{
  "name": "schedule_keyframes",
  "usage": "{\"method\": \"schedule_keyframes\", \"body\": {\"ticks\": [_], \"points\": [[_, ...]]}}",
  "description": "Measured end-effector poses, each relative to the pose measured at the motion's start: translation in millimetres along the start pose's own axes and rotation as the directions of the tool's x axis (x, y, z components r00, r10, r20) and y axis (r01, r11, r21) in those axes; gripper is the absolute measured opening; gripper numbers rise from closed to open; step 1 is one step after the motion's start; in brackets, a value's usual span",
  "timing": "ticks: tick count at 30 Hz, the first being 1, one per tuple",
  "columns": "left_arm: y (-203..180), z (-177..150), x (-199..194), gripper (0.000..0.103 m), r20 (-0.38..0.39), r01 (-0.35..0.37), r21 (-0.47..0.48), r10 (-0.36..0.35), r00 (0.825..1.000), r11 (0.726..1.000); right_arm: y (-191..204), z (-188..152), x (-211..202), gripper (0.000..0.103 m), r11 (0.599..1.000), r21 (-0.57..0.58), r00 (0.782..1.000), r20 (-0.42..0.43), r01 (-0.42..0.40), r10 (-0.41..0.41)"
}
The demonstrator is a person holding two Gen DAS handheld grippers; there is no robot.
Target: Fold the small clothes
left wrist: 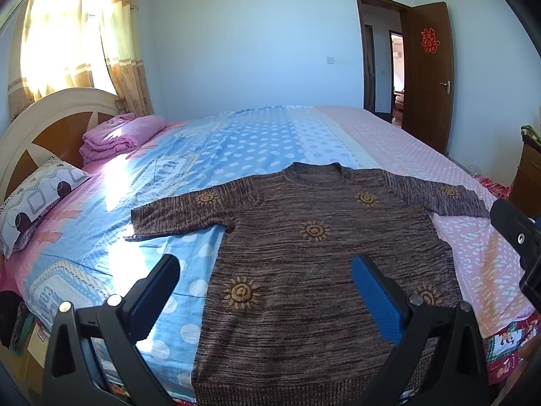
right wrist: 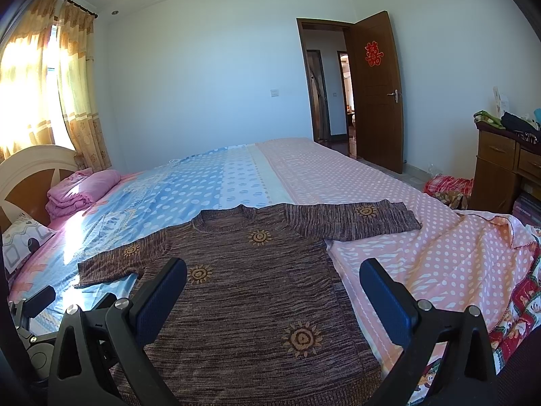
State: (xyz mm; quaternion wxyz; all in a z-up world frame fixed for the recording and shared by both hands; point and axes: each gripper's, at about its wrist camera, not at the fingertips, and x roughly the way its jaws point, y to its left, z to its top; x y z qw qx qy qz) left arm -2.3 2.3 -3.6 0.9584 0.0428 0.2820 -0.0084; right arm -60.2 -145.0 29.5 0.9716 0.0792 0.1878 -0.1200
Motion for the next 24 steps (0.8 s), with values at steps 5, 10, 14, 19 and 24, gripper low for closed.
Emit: {"method": "schedule_keyframes", "body": {"ticks": [5, 10, 14, 19, 24], "points": [[0, 0, 0, 0.103, -0.001, 0.001, -0.001, -0.001, 1.000, 1.000, 0, 0, 0, 0.102, 1.000, 0.001, 1.000, -0.001, 0.000, 0.000], [1, -1, 1, 0.103, -0.009, 0.008, -0.010, -0.008, 1.000, 1.000, 0, -1, 0, 0.102, 1.000, 0.001, 1.000, -0.002, 0.001, -0.001], [2, -1, 2, 0.103, -0.013, 0.012, -0.015, -0.013, 1.000, 1.000, 0, -3, 1, 0.102, 1.000, 0.002, 1.000, -0.006, 0.001, -0.001], [3, -2, 5, 0.103, -0.021, 0.015, -0.016, -0.015, 1.000, 1.000, 0, -6, 5, 0.102, 1.000, 0.004, 1.000, -0.016, 0.002, -0.002], [4, -3, 13, 0.103, -0.036, 0.021, -0.024, -0.022, 0.999, 0.999, -3, -9, 15, 0.102, 1.000, 0.009, 0.999, -0.038, 0.010, -0.009]]}}
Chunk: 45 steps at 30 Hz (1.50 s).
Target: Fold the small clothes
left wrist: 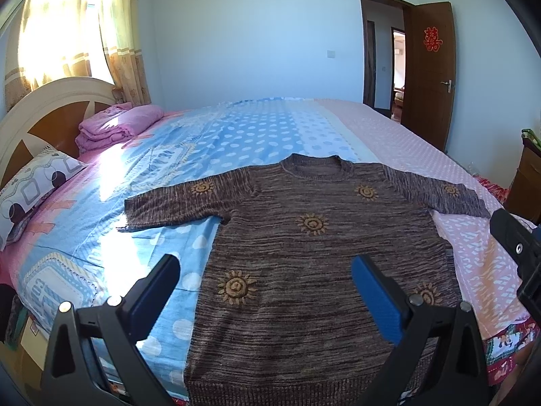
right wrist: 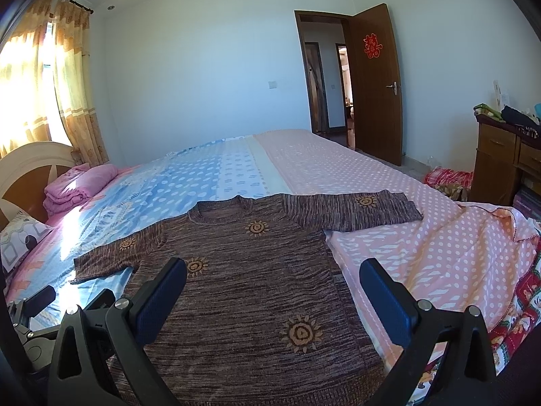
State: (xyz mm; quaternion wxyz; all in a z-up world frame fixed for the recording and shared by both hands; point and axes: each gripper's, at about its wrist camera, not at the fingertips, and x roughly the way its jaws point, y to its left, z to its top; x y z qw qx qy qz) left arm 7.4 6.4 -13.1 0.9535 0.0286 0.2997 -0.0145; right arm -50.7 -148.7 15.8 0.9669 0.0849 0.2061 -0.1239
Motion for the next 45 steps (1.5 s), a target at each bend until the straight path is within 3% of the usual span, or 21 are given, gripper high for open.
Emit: {"method": "schedule_keyframes", "body": {"ticks": [8, 15, 18, 22, 25, 27, 28, 31, 34, 36, 38, 40, 45], "points": [[-5, 4, 38, 0.103, -0.049, 0.021, 0.012, -0.020, 0.999, 1.000, -20, -4, 26, 0.102, 0.999, 0.033, 0.999, 0.002, 0.039, -0.039], [-11, 18, 104, 0.103, -0.161, 0.023, 0.016, -0.020, 0.987, 1.000, -64, 3, 82, 0.102, 0.990, 0.114, 0.987, -0.146, 0.082, -0.065], [-10, 27, 130, 0.103, -0.191, 0.021, 0.011, -0.018, 0.981, 1.000, -87, 12, 96, 0.102, 0.983, 0.150, 0.983, -0.162, 0.109, -0.085], [-8, 34, 158, 0.103, -0.199, 0.039, 0.042, -0.030, 0.979, 0.998, -121, 32, 109, 0.102, 0.970, 0.163, 0.976, -0.156, 0.179, -0.153], [-2, 36, 168, 0.103, -0.150, 0.050, 0.042, -0.043, 0.988, 0.998, -161, 52, 121, 0.101, 0.952, 0.202, 0.968, -0.148, 0.231, -0.204], [4, 39, 176, 0.103, -0.118, 0.037, 0.030, -0.033, 0.992, 0.999, -195, 66, 133, 0.096, 0.934, 0.235, 0.959, -0.155, 0.270, -0.239], [7, 39, 181, 0.103, -0.104, 0.031, 0.017, -0.029, 0.994, 0.999, -212, 71, 141, 0.088, 0.922, 0.261, 0.953, -0.172, 0.287, -0.248], [15, 38, 197, 0.103, -0.083, 0.021, -0.029, -0.023, 0.996, 0.999, -261, 81, 173, 0.074, 0.876, 0.373, 0.944, -0.238, 0.307, -0.229], [21, 31, 218, 0.103, -0.128, 0.027, -0.074, -0.037, 0.991, 0.997, -293, 85, 210, 0.073, 0.855, 0.429, 0.944, -0.271, 0.292, -0.187], [23, 26, 231, 0.103, -0.186, 0.030, -0.097, -0.048, 0.981, 0.995, -304, 89, 237, 0.072, 0.859, 0.409, 0.936, -0.294, 0.307, -0.194], [25, 22, 239, 0.103, -0.238, 0.044, -0.119, -0.072, 0.969, 0.992, -311, 94, 265, 0.051, 0.875, 0.364, 0.927, -0.314, 0.319, -0.207], [25, 21, 239, 0.103, -0.237, 0.048, -0.130, -0.078, 0.968, 0.990, -312, 95, 294, 0.042, 0.897, 0.307, 0.912, -0.355, 0.319, -0.203], [15, 19, 235, 0.103, -0.230, 0.009, -0.085, -0.029, 0.973, 0.996, -307, 88, 342, 0.042, 0.924, 0.221, 0.889, -0.413, 0.311, -0.200]]}}
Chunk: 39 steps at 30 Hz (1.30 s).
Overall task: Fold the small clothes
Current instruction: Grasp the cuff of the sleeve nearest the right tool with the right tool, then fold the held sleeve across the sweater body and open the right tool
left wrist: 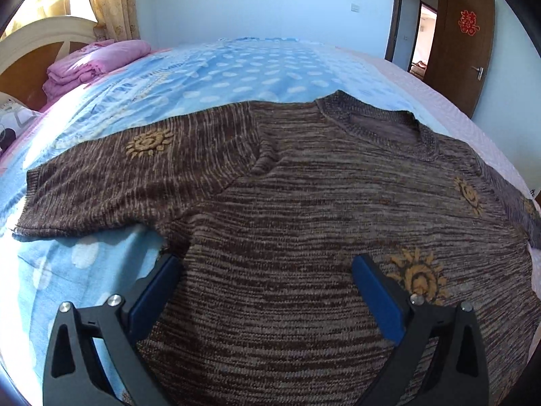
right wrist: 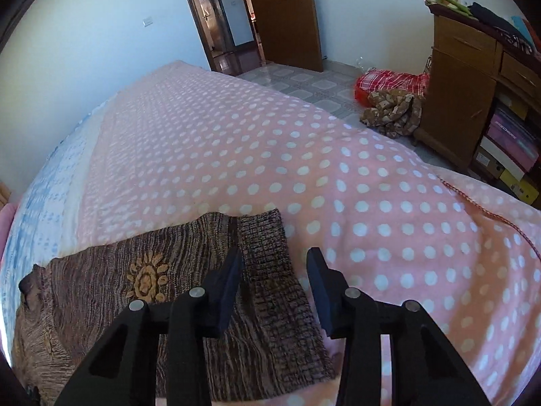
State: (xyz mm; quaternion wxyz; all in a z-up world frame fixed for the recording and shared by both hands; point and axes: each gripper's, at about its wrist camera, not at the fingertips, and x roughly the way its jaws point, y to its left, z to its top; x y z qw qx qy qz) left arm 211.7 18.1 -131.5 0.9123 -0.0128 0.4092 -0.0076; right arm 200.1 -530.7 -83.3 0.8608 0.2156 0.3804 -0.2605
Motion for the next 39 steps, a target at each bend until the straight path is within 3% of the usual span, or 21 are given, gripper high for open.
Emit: {"method": "schedule_keyframes", "body": {"ticks": [4, 8, 13, 17, 22, 27, 30, 39], "points": [[5, 0, 1, 0.103, -0.002, 0.014, -0.013, -0.014, 1.000, 1.000, 8, -2, 7, 0.040, 0.998, -0.051, 0.999, 0.007, 0.046, -0.046], [7, 1, 2, 0.103, 0.002, 0.017, -0.014, -0.017, 1.000, 1.000, 10, 1, 5, 0.009, 0.996, -0.084, 1.000, -0.021, -0.003, 0.001], [8, 0, 1, 0.103, 0.007, 0.022, -0.017, -0.022, 1.000, 1.000, 16, 10, -12, 0.008, 0.998, -0.061, 1.000, -0.005, -0.005, 0.005], [10, 0, 1, 0.103, 0.012, 0.036, -0.025, -0.036, 0.999, 0.999, 44, 14, -47, 0.008, 0.997, -0.064, 0.998, 0.034, -0.048, 0.050], [12, -1, 0, 0.103, 0.019, 0.052, -0.033, -0.051, 0.999, 0.998, 114, 5, -90, 0.008, 0.974, -0.141, 0.982, 0.036, -0.179, 0.186], [14, -2, -1, 0.103, 0.026, 0.063, -0.038, -0.062, 0.998, 0.997, 193, -19, -107, 0.008, 0.923, -0.214, 0.947, -0.043, -0.320, 0.319], [15, -3, -2, 0.103, 0.033, 0.073, -0.042, -0.072, 0.997, 0.996, 244, -41, -100, 0.008, 0.887, -0.225, 0.915, -0.114, -0.403, 0.387], [18, -4, -2, 0.103, 0.049, 0.101, -0.057, -0.099, 0.994, 0.993, 362, -118, -54, 0.007, 0.846, -0.226, 0.872, -0.214, -0.483, 0.440]]}}
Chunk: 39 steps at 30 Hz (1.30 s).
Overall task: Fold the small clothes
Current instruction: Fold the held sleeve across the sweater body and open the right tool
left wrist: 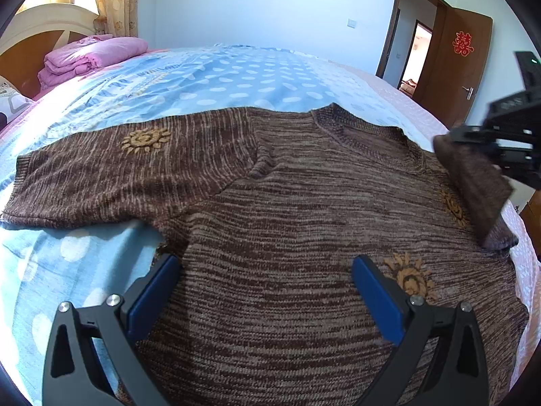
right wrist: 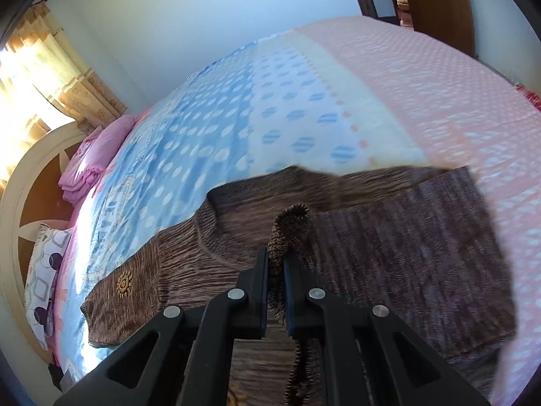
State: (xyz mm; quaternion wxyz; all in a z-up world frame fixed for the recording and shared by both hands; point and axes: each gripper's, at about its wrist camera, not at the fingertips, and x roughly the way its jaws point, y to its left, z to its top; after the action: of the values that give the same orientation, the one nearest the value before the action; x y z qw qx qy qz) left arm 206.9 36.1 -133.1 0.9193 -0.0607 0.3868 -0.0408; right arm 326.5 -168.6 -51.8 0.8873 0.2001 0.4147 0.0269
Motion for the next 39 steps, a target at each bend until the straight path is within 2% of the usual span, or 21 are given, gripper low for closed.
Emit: {"method": "schedule_keyframes", "body": {"ticks": [6, 9, 11, 14, 15, 16, 18, 21, 24, 26, 27, 28, 32, 35, 38, 39], "points": [[1, -1, 0, 0.103, 0.007, 0.012, -0.006, -0.012, 1.000, 1.000, 22, -9, 45, 0.008, 1.000, 0.006, 1.000, -0.028, -0.013, 0.014], [2, -1, 0, 0.103, 0.011, 0.016, -0.007, -0.016, 1.000, 1.000, 28, -12, 54, 0.011, 0.994, -0.014, 0.993, -0.031, -0.112, 0.111], [2, -1, 0, 0.103, 0.011, 0.019, -0.008, -0.019, 1.000, 1.000, 34, -12, 47, 0.013, 0.985, -0.057, 0.986, -0.035, -0.164, 0.162], [1, -1, 0, 0.103, 0.010, 0.020, -0.009, -0.020, 1.000, 1.000, 34, -13, 19, 0.013, 0.971, -0.119, 0.977, 0.011, -0.209, 0.211], [1, -1, 0, 0.103, 0.010, 0.019, -0.008, -0.019, 1.000, 1.000, 28, -14, 6, 0.013, 0.971, -0.132, 0.978, 0.034, -0.199, 0.205], [1, -1, 0, 0.103, 0.010, 0.018, -0.008, -0.018, 1.000, 1.000, 19, -16, -6, 0.013, 0.978, -0.144, 0.985, 0.064, -0.151, 0.162], [1, -1, 0, 0.103, 0.010, 0.018, -0.008, -0.018, 1.000, 1.000, -4, -25, -27, 0.013, 0.984, -0.176, 0.994, 0.106, 0.017, 0.002], [0, -1, 1, 0.103, 0.009, 0.013, -0.005, -0.013, 1.000, 1.000, -43, -46, -45, 0.013, 0.965, -0.199, 0.981, 0.127, 0.168, -0.145], [-1, -1, 1, 0.103, 0.008, 0.010, -0.004, -0.010, 1.000, 1.000, -88, -62, -47, 0.013, 0.958, -0.132, 0.965, 0.093, 0.255, -0.245], [-1, -1, 1, 0.103, 0.004, 0.004, 0.000, -0.004, 1.000, 1.000, -116, -67, -41, 0.013, 0.960, -0.099, 0.965, 0.051, 0.262, -0.258], [-2, -1, 1, 0.103, 0.001, -0.001, 0.003, 0.001, 1.000, 1.000, -123, -70, -45, 0.013, 0.971, -0.095, 0.974, 0.081, 0.219, -0.211], [-3, -1, 2, 0.103, -0.003, -0.006, 0.007, 0.006, 1.000, 1.000, -126, -72, -48, 0.013, 0.972, -0.099, 0.974, 0.092, 0.214, -0.205], [-4, 1, 4, 0.103, -0.032, -0.028, 0.021, 0.029, 0.999, 0.999, -118, -86, -50, 0.013, 0.949, -0.144, 0.952, 0.165, 0.281, -0.257], [-6, 1, 2, 0.103, -0.057, -0.037, 0.048, 0.040, 0.998, 0.998, -109, -88, -47, 0.014, 0.926, -0.178, 0.935, 0.185, 0.334, -0.301], [1, 1, -5, 0.103, -0.102, 0.001, 0.086, 0.008, 0.995, 0.996, -114, -88, -51, 0.014, 0.933, -0.170, 0.940, 0.188, 0.318, -0.286], [8, 2, -10, 0.103, -0.104, -0.010, 0.077, 0.018, 0.994, 0.997, -116, -90, -52, 0.014, 0.938, -0.163, 0.943, 0.189, 0.306, -0.274]]}}
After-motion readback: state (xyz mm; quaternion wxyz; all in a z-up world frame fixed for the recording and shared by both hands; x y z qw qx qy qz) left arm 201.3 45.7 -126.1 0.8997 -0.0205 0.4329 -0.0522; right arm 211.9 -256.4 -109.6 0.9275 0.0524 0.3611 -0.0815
